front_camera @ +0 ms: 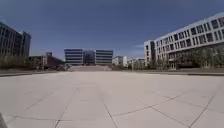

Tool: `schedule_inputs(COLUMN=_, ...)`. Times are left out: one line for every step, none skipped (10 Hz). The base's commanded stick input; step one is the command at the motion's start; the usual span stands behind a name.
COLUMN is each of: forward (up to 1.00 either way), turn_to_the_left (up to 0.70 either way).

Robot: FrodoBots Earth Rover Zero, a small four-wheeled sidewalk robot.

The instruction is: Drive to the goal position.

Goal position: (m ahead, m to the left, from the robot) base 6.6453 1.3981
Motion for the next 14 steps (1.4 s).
schedule_inputs(forward=0.09, turn_to_the_left=-0.05)
schedule_inputs(forward=0.09, turn_to_the_left=-0.05)
schedule_inputs(forward=0.09, turn_to_the_left=-0.05)
schedule_inputs(forward=0.09, turn_to_the_left=-0.05)
schedule_inputs(forward=0.09, turn_to_the_left=-0.05)
schedule_inputs(forward=0.09, turn_to_the_left=-0.05)
schedule_inputs(forward=0.09, turn_to_the_left=-0.05)
schedule_inputs(forward=0.09, turn_to_the_left=-0.05)
schedule_inputs(forward=0.09, turn_to_the_left=-0.05)
schedule_inputs(forward=0.09, turn_to_the_left=-0.05)
schedule_inputs(forward=0.09, turn_to_the_left=-0.05)
schedule_inputs(forward=0.09, turn_to_the_left=-0.05)
schedule_inputs(forward=0.09, turn_to_the_left=-0.05)
schedule_inputs(forward=0.09, turn_to_the_left=-0.05)
